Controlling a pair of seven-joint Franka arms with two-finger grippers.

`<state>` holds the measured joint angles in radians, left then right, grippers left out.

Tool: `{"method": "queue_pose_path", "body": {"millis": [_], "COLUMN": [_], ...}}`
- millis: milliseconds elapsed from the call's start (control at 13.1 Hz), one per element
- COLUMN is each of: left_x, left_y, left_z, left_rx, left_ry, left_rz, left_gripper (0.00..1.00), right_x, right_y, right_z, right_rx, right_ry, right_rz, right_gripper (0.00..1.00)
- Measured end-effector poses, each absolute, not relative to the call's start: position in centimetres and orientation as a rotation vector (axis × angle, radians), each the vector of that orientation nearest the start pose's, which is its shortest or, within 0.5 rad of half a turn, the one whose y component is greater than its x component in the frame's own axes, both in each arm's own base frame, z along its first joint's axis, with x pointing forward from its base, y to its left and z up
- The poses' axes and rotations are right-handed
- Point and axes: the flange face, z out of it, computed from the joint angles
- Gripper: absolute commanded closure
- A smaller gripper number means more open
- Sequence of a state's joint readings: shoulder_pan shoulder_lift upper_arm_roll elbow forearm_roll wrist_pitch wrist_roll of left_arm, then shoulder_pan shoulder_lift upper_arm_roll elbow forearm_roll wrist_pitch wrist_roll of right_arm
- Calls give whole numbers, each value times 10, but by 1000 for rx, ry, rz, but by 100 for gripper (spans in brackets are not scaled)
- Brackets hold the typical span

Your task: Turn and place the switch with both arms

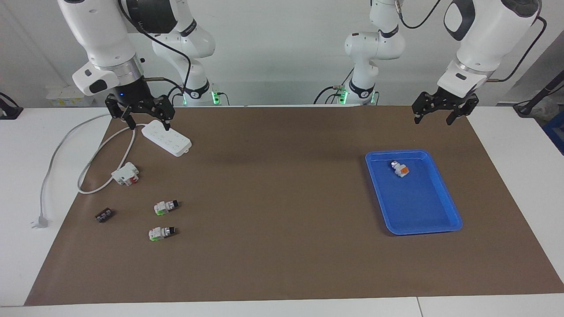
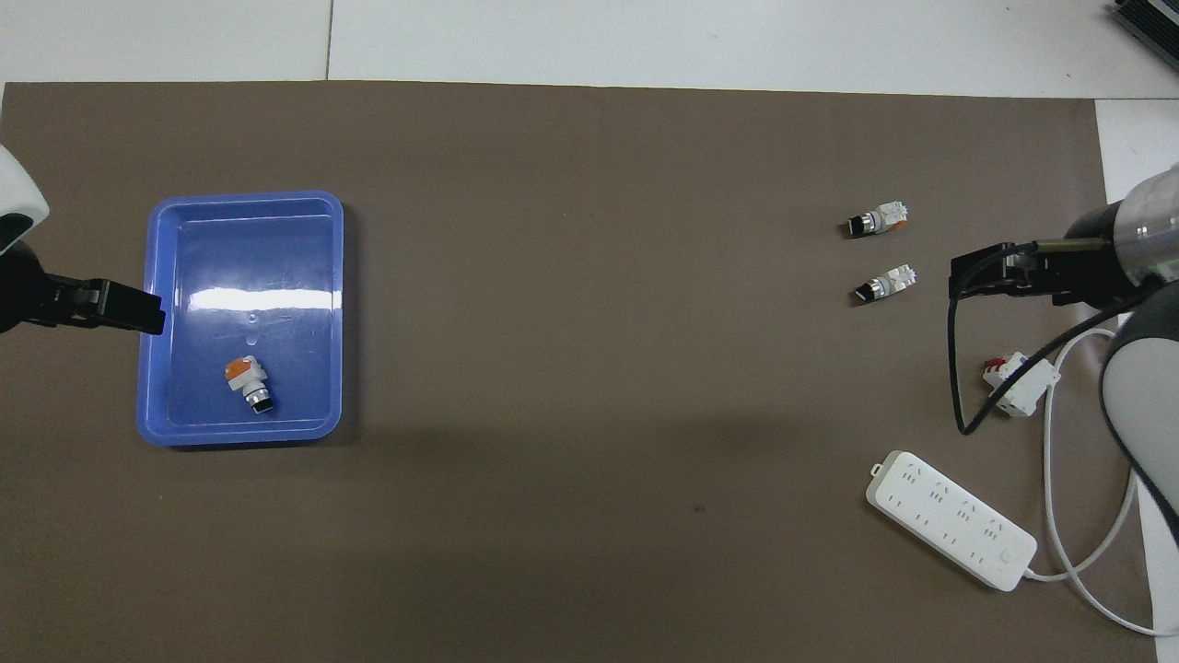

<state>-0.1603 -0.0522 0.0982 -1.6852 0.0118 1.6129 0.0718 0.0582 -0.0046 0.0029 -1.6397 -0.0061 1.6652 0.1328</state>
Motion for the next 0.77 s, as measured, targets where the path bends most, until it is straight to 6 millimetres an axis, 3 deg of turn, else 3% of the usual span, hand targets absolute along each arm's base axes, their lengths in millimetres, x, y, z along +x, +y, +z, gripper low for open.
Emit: {"method": "queue_pose_path", "body": {"millis": [459,765], "left_x": [539,539], "left_y": [-31,-31], "left_z": [602,602], "left_rx": [-3128,-3128], "left_ry": [211,211], "left_rz": [32,32], "left_gripper": [0,0], "right_x": [559,563], "right_y": [32,24], "right_z": [598,578], "right_rx": [-3145,-3123], "right_ry": [68,-390], "right_rz": [-23,-48], "right_gripper": [0,0]}}
